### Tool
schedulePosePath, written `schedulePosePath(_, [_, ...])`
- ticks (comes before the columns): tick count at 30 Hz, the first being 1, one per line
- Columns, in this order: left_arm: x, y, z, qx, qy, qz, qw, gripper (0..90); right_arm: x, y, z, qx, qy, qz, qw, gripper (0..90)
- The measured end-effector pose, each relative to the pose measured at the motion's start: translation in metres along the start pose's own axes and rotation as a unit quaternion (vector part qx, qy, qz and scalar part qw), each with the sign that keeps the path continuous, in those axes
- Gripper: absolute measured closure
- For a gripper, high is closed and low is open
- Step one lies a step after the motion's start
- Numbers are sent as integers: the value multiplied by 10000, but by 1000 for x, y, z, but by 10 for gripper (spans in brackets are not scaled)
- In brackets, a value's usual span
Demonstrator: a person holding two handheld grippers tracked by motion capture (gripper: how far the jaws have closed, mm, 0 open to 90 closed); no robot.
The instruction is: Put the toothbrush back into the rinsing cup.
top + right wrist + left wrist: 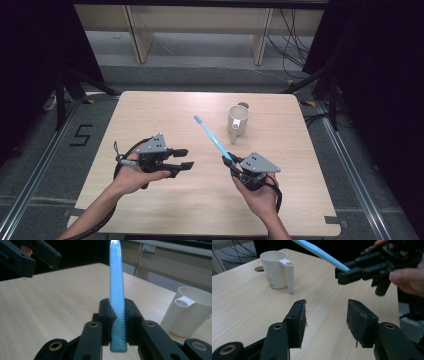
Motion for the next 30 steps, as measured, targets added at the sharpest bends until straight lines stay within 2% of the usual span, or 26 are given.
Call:
schedulePosePath(1, [-2,3,2,153,-48,-153,9998,488,-1,2,-1,54,-4,-90,9999,791])
schedulePosePath(2, [-3,4,2,268,-64,-218,9994,486,-1,5,1,-5,-18,-196,9998,791])
schedulePosePath(3, [-4,6,4,363,-43,-245,9990,484,0,6,2,-72,-52,-175,9998,791])
schedulePosePath(4, [-5,7,4,445,-63,-302,9985,480,-1,8,1,-5,-74,-303,9995,791])
schedulePosePath(5, [-8,10,4,502,-144,-428,9977,478,-1,10,2,-94,-42,-354,9993,791])
schedulePosePath(6, [-9,13,4,572,-155,-488,9970,477,0,11,1,-50,-131,-379,9992,791])
schedulePosePath(7, [-11,15,4,677,-191,-539,9961,473,0,12,1,5,-153,-444,9989,791])
schedulePosePath(8, [-13,18,4,762,-241,-617,9949,471,1,12,3,-108,-116,-416,9990,791])
schedulePosePath(10, [-16,22,5,887,-257,-699,9933,472,0,14,3,-52,-130,-513,9986,791])
schedulePosePath(11, [-18,25,5,964,-302,-786,9918,471,-1,13,5,-148,-104,-489,9986,791])
schedulePosePath(12, [-20,27,4,1027,-299,-817,9909,472,-2,14,6,-134,-92,-524,9985,791])
schedulePosePath(13, [-21,29,3,1082,-325,-852,9899,472,-3,15,6,-35,-70,-588,9982,791])
schedulePosePath(14, [-23,31,3,1113,-386,-894,9890,472,-3,14,8,-113,-69,-487,9987,791])
schedulePosePath(16, [-26,34,1,1213,-406,-937,9873,473,-4,15,8,-25,-117,-604,9981,791])
schedulePosePath(18, [-29,36,1,1276,-417,-969,9862,475,-5,16,10,-50,-34,-626,9980,791])
schedulePosePath(23, [-34,39,3,1496,-434,-1075,9819,490,-5,18,10,-18,-69,-633,9980,791])
schedulePosePath(24, [-35,40,3,1572,-446,-1119,9802,493,-6,19,11,-33,-28,-679,9977,791])
schedulePosePath(25, [-35,41,3,1614,-469,-1141,9791,497,-6,19,10,66,-89,-666,9977,791])
schedulePosePath(26, [-36,41,4,1665,-487,-1164,9779,501,-6,19,10,25,-113,-665,9977,791])
schedulePosePath(27, [-37,42,4,1673,-481,-1194,9775,506,-6,19,11,26,-115,-668,9977,791])
schedulePosePath(28, [-38,42,4,1679,-488,-1210,9771,514,-6,18,13,-123,-70,-612,9980,791])
schedulePosePath(29, [-38,43,4,1691,-491,-1204,9770,518,-7,20,11,45,-131,-709,9974,791])
schedulePosePath(30, [-39,43,4,1703,-511,-1205,9767,523,-7,20,11,64,-144,-725,9972,791])
Point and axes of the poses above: each handheld gripper's, and its own axes: x roughly backward along the jaws, y roughly out of its top, z roughly to its left, the point moved 5 cm from there along -x, roughly forward along the jaws, and after that the axes turned 5 degrees about y, right-handed, at the moved point
